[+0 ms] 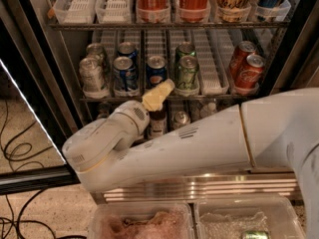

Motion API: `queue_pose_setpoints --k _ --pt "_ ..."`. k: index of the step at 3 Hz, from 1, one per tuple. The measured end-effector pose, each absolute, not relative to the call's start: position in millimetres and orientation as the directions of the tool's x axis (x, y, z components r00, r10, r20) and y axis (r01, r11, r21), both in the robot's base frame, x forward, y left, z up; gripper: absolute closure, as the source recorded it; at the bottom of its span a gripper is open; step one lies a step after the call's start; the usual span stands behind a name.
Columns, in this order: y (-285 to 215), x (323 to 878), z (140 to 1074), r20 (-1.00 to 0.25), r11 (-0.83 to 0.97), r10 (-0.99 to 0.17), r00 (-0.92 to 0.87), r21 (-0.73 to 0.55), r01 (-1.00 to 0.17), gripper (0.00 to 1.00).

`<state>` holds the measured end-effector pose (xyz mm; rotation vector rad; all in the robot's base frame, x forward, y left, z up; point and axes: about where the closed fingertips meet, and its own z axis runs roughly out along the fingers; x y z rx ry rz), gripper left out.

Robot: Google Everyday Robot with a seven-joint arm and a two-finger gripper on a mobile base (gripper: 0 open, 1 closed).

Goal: Pick green can from middle shelf of fridge

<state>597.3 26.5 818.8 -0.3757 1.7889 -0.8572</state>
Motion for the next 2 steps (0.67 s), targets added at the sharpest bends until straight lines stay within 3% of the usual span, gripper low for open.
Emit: queue_pose_setpoints --k 1,2 --pt "18.8 577.8 831.9 -0.65 0.667 -0.677 -0.345 -0.74 0.087 0.0" --pt "-49.3 548.4 887.4 -0.603 0.603 -0.745 -0.287 -0.792 0.098 0.0"
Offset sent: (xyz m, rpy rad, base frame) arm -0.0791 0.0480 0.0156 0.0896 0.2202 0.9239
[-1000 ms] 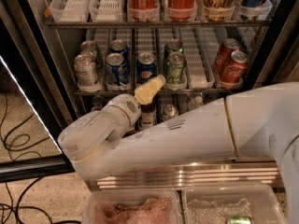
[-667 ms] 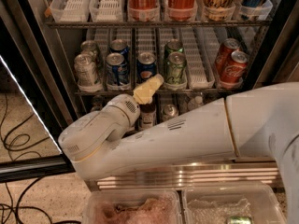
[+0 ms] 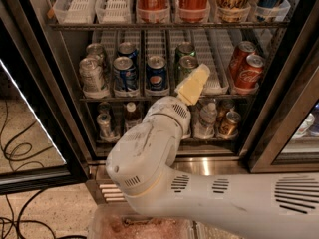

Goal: Pick green can from middle shelf of fridge

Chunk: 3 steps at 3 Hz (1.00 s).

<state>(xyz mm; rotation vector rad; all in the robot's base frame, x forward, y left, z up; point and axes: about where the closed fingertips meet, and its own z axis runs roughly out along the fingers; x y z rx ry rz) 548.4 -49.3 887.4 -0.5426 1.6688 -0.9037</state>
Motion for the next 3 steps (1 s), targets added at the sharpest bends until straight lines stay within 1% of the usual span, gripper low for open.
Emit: queue_pose_setpoints --k 1,2,3 --pt "-49.3 548.4 887.4 -0.603 0.603 -0.744 -0.287 -0.791 0.098 0.0" --pt "-52.3 550.5 890.9 -0.657 0.665 -0.676 -0.333 -0.739 0.108 0.0" --pt "-52.3 550.5 890.9 -0.657 0.665 -0.676 -0.333 -0.739 0.108 0.0"
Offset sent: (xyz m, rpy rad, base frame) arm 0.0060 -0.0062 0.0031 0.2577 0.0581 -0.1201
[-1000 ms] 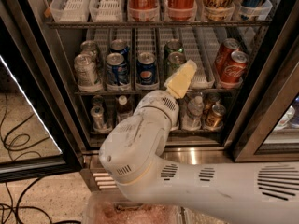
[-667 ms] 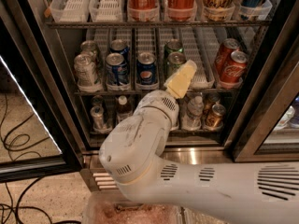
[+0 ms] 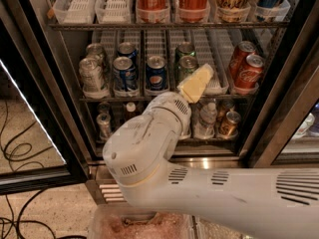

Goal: Pick green can from middle shelf of fridge

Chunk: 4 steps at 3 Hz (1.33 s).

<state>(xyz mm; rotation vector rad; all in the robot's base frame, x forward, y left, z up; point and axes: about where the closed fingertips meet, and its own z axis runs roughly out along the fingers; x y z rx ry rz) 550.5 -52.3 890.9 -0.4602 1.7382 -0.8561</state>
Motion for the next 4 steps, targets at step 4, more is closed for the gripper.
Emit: queue_pose_setpoints --k 4 --pt "-78.7 554.7 903.1 -0.773 0.773 -0.473 -0.424 -0.595 0.223 0.0"
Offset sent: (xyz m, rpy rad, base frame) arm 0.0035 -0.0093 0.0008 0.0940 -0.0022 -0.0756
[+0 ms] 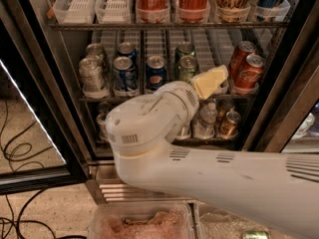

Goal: Pick green can from middle shelf of fridge

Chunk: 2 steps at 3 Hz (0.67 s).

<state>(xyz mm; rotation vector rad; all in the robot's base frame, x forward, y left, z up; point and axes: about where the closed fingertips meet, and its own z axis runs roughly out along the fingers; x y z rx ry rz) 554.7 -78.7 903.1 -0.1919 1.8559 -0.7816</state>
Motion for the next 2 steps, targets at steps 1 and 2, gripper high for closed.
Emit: queue_pose_setpoints --k 1,2 --pt "-134.3 533.2 895.6 -0.846 0.901 -0.184 -0.501 -0.349 0.258 0.0" --pt "-124.4 534.5 902.4 -0.821 0.875 -0.279 -0.497 -0.431 0.221 0.0"
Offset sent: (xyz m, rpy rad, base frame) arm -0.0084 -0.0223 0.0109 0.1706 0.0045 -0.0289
